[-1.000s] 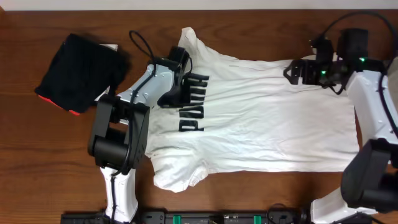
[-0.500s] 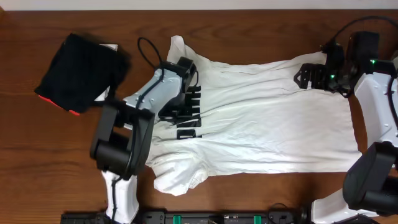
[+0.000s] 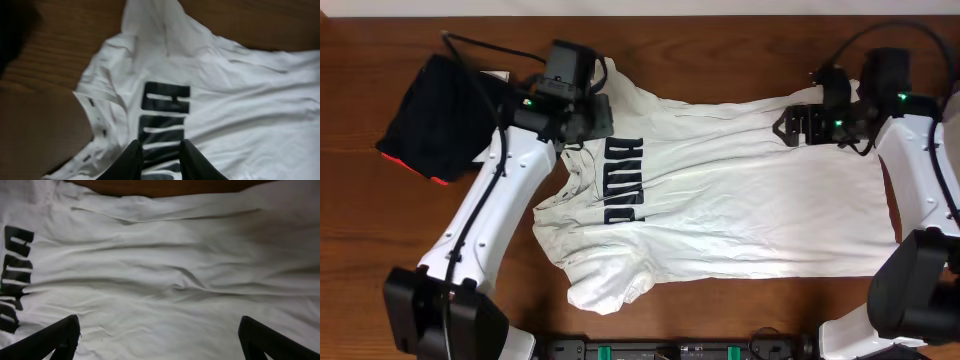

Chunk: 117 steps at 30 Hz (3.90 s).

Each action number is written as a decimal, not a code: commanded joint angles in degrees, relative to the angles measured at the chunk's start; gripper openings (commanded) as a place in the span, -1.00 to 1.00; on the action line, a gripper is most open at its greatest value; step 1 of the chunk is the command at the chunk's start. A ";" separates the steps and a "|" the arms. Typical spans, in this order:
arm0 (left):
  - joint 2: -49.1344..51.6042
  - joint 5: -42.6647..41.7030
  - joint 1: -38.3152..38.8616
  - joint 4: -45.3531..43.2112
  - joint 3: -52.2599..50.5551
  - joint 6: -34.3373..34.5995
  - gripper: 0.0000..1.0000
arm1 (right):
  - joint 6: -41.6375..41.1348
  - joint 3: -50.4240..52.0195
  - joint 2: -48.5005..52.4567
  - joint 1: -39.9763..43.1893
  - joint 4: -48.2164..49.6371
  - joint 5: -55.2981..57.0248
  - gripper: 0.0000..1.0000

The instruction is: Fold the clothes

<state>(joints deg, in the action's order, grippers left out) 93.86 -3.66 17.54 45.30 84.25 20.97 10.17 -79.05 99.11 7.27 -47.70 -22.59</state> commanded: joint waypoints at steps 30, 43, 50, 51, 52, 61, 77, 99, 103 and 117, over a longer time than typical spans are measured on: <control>0.85 3.91 -18.49 1.07 0.09 -0.28 0.96 | 1.70 -0.87 23.76 -40.44 52.46 20.28 0.51; 0.85 3.91 -18.49 1.07 0.09 -0.28 0.96 | 1.88 -0.87 26.93 -40.33 61.66 25.57 0.33; 0.85 3.93 -18.49 1.09 0.09 -0.28 0.96 | 2.27 -0.87 27.80 -41.11 61.61 23.63 0.34; 0.85 3.93 -18.49 1.07 0.09 -0.28 0.96 | 1.79 -0.87 27.80 -41.20 61.31 22.84 0.34; 0.85 3.91 -18.49 1.07 0.09 -0.28 0.96 | 0.79 -0.87 27.80 -41.31 60.67 22.05 0.33; 0.85 3.93 -18.49 1.07 0.09 -0.28 0.96 | 0.17 -0.87 30.69 -41.83 59.06 20.65 0.33; 0.85 3.91 -18.49 1.09 0.09 -0.28 0.96 | 0.15 -0.90 31.32 -41.35 62.62 25.03 -0.98; 0.85 3.93 -18.49 1.09 0.09 -0.28 0.96 | -0.26 -1.84 30.86 -37.00 66.42 25.79 -0.98; 0.85 3.93 -18.49 1.07 0.09 -0.28 0.96 | -0.24 -2.62 30.86 -34.38 66.86 25.77 -0.98; 0.85 3.91 -18.49 1.07 0.09 -0.28 0.96 | -0.26 -5.90 34.67 -28.26 76.63 22.08 -0.98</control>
<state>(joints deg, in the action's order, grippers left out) 94.39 -0.43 -0.73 46.22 84.23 20.97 10.55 -82.54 131.04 -21.67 28.27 0.69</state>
